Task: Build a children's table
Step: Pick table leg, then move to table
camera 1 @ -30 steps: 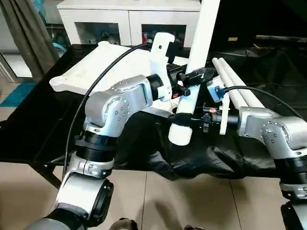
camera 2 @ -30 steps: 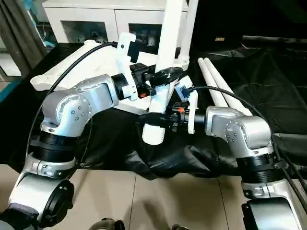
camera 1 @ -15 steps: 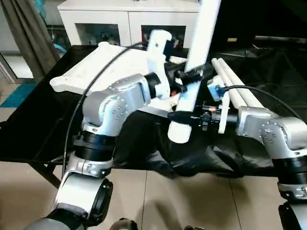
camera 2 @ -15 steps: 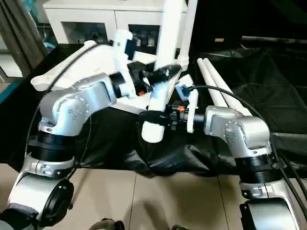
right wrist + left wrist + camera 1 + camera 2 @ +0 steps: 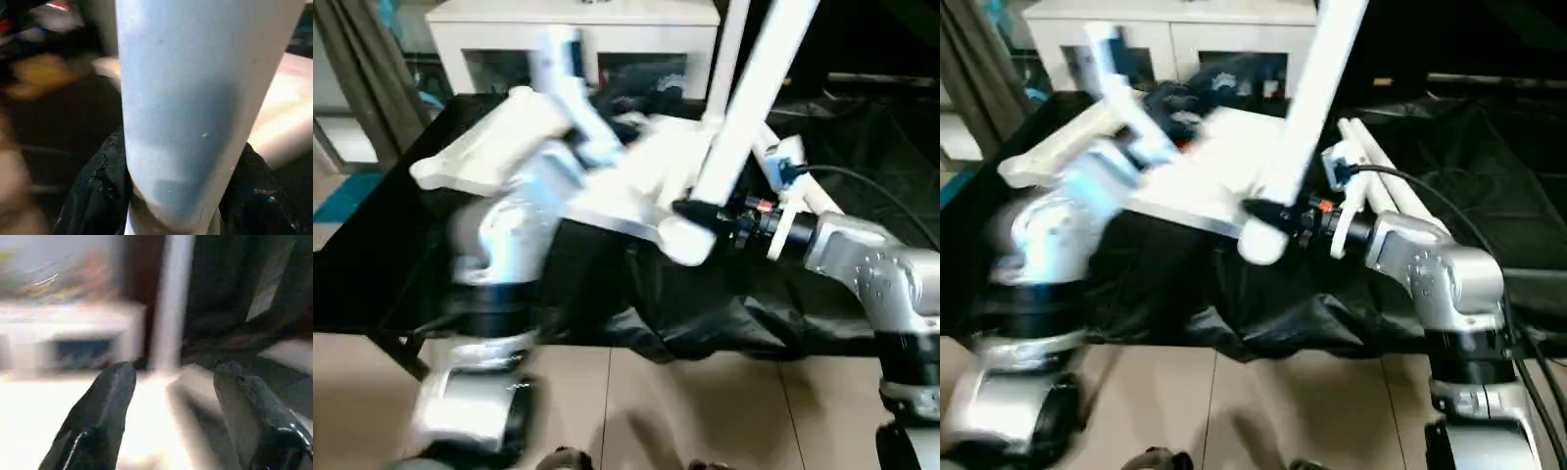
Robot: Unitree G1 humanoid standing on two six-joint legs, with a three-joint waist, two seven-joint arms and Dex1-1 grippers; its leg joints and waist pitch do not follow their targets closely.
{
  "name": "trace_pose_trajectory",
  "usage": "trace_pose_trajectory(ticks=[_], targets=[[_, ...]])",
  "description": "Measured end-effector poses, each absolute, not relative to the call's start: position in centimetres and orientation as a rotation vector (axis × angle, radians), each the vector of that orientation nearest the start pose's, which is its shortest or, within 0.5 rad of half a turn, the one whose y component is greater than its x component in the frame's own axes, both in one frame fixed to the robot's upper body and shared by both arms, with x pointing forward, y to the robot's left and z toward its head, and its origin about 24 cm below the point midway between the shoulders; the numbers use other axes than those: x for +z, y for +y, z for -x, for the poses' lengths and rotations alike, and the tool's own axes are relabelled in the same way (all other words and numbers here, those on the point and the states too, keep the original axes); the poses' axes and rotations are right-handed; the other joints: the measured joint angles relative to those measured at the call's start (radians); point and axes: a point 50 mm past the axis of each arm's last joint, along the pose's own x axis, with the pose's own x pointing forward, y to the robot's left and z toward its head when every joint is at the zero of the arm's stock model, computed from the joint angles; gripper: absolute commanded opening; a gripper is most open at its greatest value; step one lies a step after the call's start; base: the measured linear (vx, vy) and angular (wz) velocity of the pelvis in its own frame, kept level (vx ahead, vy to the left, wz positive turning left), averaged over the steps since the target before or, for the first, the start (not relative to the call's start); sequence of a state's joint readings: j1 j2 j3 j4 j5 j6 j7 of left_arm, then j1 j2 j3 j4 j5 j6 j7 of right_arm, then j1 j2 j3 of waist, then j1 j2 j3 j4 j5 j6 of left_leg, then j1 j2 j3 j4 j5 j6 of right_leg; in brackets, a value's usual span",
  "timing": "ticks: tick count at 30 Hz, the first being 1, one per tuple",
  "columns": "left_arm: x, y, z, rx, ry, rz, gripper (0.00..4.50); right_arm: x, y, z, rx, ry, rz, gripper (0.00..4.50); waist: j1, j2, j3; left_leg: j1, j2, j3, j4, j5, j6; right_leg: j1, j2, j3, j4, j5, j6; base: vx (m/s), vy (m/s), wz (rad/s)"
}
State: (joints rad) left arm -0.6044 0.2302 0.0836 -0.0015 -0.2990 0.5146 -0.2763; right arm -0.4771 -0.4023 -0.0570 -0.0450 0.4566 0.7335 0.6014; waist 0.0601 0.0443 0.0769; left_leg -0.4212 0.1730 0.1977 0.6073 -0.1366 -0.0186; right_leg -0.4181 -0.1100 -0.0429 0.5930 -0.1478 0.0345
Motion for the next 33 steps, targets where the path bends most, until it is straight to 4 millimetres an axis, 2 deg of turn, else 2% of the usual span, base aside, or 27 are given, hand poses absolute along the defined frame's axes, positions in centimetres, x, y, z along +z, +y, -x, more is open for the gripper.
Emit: trace_pose_trajectory(ticks=[2, 3, 5, 10, 16, 19, 20, 22, 23, 24, 25, 26, 27, 28, 29, 30, 31, 32, 33], targets=[[15.1, 15.9, -33.0, -0.319, -0.011, -0.006, 3.01, 13.0, -16.4, -30.8, 0.643, 0.208, -0.105, 1.9, -0.005, -0.001, 0.001, -0.002, 0.0, 0.0, 0.0, 0.0, 0.0, -0.001, 0.0, 0.0, -0.001, 0.0, 0.0, 0.0, 0.0, 0.0], [14.5, 16.1, -32.1, -0.3, -0.006, -0.035, 3.01, 12.7, -16.1, -30.6, 0.589, 0.189, -0.098, 1.9, -0.007, -0.003, 0.0, -0.003, 0.0, 0.0, -0.002, 0.0, 0.0, -0.002, 0.0, 0.0, -0.003, 0.0, 0.0, 0.0, 0.0, 0.0], [13.6, 16.2, -30.5, -0.27, -0.003, -0.063, 3.01, 12.0, -15.9, -30.0, 0.487, 0.153, -0.088, 1.9, -0.007, -0.004, 0.0, -0.003, 0.0, 0.0, -0.003, 0.0, 0.0, -0.001, 0.0, 0.0, -0.007, 0.0, 0.0, 0.0, 0.0, 0.0], [11.4, 17.5, -27.2, -0.12, -0.007, -0.059, 3.01, 10.0, -17.5, -27.8, 0.253, 0.135, -0.088, 1.9, -0.007, -0.003, 0.0, -0.003, -0.001, 0.001, -0.009, 0.0, 0.0, 0.002, 0.001, 0.002, -0.017, 0.0, 0.0, 0.0, 0.0, 0.0], [9.5, 17.0, -25.2, -0.083, 0.001, -0.057, 3.01, 9.6, -18.1, -25.5, 0.103, 0.071, -0.035, 1.9, -0.031, 0.001, 0.001, 0.0, -0.001, -0.001, -0.011, -0.001, 0.0, 0.001, 0.002, -0.001, -0.018, -0.003, 0.005, 0.0, 0.0, 0.0], [9.4, 16.9, -24.6, -0.078, 0.004, -0.06, 3.01, 9.6, -18.1, -25.2, 0.079, 0.028, -0.006, 1.9, -0.05, 0.01, 0.005, 0.001, -0.001, -0.014, -0.011, -0.001, -0.001, 0.004, 0.002, -0.014, -0.029, -0.006, 0.009, 0.0, 0.0, 0.0], [9.5, 17.0, -24.6, -0.072, 0.002, -0.064, 3.01, 9.7, -17.9, -25.3, 0.084, 0.016, 0.011, 1.9, -0.061, 0.015, 0.006, 0.002, -0.001, -0.023, -0.012, -0.002, -0.002, 0.011, 0.002, -0.026, -0.039, -0.006, 0.009, 0.0, 0.0, 0.0], [9.6, 17.3, -24.5, -0.062, -0.003, -0.072, 3.01, 9.6, -17.8, -25.2, 0.09, 0.016, 0.013, 1.9, -0.074, 0.019, 0.008, 0.005, 0.001, -0.033, -0.016, -0.002, -0.003, 0.021, 0.007, -0.036, -0.048, -0.007, 0.008, 0.0, 0.0, 0.0], [9.7, 17.4, -24.5, -0.06, -0.006, -0.08, 3.01, 9.6, -17.7, -25.3, 0.088, 0.014, 0.01, 1.9, -0.072, 0.015, 0.011, 0.004, 0.002, -0.03, -0.022, -0.002, -0.003, 0.021, 0.01, -0.033, -0.026, -0.023, 0.001, -0.113, -0.016, 0.0], [9.7, 17.5, -24.5, -0.059, -0.009, -0.087, 3.01, 9.3, -17.9, -25.3, 0.065, 0.018, 0.005, 1.9, -0.066, 0.005, 0.014, 0.016, 0.0, -0.013, -0.029, -0.002, -0.003, 0.016, 0.01, -0.018, 0.035, -0.074, -0.018, -0.094, -0.087, 0.09], [9.8, 17.6, -24.4, -0.056, -0.014, -0.088, 3.01, 8.9, -17.9, -25.4, 0.053, 0.029, -0.001, 1.9, -0.048, -0.013, 0.011, 0.023, 0.0, 0.011, -0.03, -0.002, -0.003, 0.018, 0.013, 0.007, 0.089, -0.104, -0.016, -0.094, -0.087, 0.09], [9.8, 17.7, -24.1, -0.046, -0.015, -0.08, 3.01, 8.8, -18.1, -25.6, 0.049, 0.032, 0.001, 1.9, -0.032, -0.036, 0.01, 0.024, -0.001, 0.011, 0.015, -0.031, -0.016, -0.001, 0.019, 0.035, 0.093, -0.104, 0.004, 0.026, -0.112, 0.11], [9.4, 17.9, -23.7, -0.035, -0.001, -0.074, 3.01, 8.7, -18.0, -25.6, 0.061, 0.033, 0.001, 1.9, -0.019, -0.023, 0.007, 0.021, -0.011, -0.039, 0.064, -0.057, -0.013, -0.002, 0.019, 0.029, 0.094, -0.104, 0.005, 0.062, -0.034, -0.04], [9.2, 18.2, -23.5, -0.025, 0.01, -0.076, 3.01, 8.8, -17.9, -25.7, 0.078, 0.026, 0.0, 1.9, -0.018, -0.01, 0.006, 0.03, -0.028, -0.083, 0.091, -0.061, -0.007, 0.001, 0.021, 0.024, 0.094, -0.104, 0.005, 0.062, -0.034, -0.04], [9.3, 18.3, -23.6, -0.021, 0.006, -0.079, 3.01, 8.7, -17.7, -25.6, 0.093, 0.023, -0.009, 1.9, -0.026, -0.004, 0.009, 0.046, -0.037, -0.094, 0.084, -0.097, -0.044, -0.003, 0.017, 0.017, 0.092, -0.104, 0.004, 0.0, 0.0, 0.0], [9.6, 18.3, -23.8, -0.024, -0.006, -0.081, 3.01, 8.4, -17.3, -25.5, 0.12, 0.038, -0.025, 1.9, -0.034, 0.005, 0.015, 0.05, -0.036, -0.091, 0.069, -0.099, -0.044, -0.002, 0.019, 0.013, 0.077, -0.105, 0.003, -0.121, -0.011, 0.14], [9.6, 18.3, -23.8, -0.022, -0.005, -0.081, 3.01, 8.1, -17.1, -25.5, 0.146, 0.056, -0.04, 1.9, -0.042, 0.001, 0.019, 0.054, -0.035, -0.091, 0.057, -0.099, -0.043, 0.008, 0.025, 0.007, 0.056, -0.105, 0.002, -0.121, -0.011, 0.14], [9.6, 18.4, -23.8, -0.02, -0.004, -0.081, 3.01, 8.0, -16.7, -25.5, 0.168, 0.059, -0.053, 1.9, -0.052, 0.008, 0.023, 0.062, -0.029, -0.097, 0.047, -0.1, -0.042, 0.027, 0.029, -0.006, 0.031, -0.106, -0.002, -0.106, 0.009, 0.0], [9.6, 18.5, -23.8, -0.017, -0.006, -0.082, 3.01, 8.2, -16.4, -25.5, 0.2, 0.05, -0.065, 1.9, -0.06, 0.01, 0.03, 0.072, -0.021, -0.099, 0.031, -0.1, -0.042, 0.056, 0.032, -0.022, 0.02, -0.116, -0.021, -0.098, 0.043, -0.05]])
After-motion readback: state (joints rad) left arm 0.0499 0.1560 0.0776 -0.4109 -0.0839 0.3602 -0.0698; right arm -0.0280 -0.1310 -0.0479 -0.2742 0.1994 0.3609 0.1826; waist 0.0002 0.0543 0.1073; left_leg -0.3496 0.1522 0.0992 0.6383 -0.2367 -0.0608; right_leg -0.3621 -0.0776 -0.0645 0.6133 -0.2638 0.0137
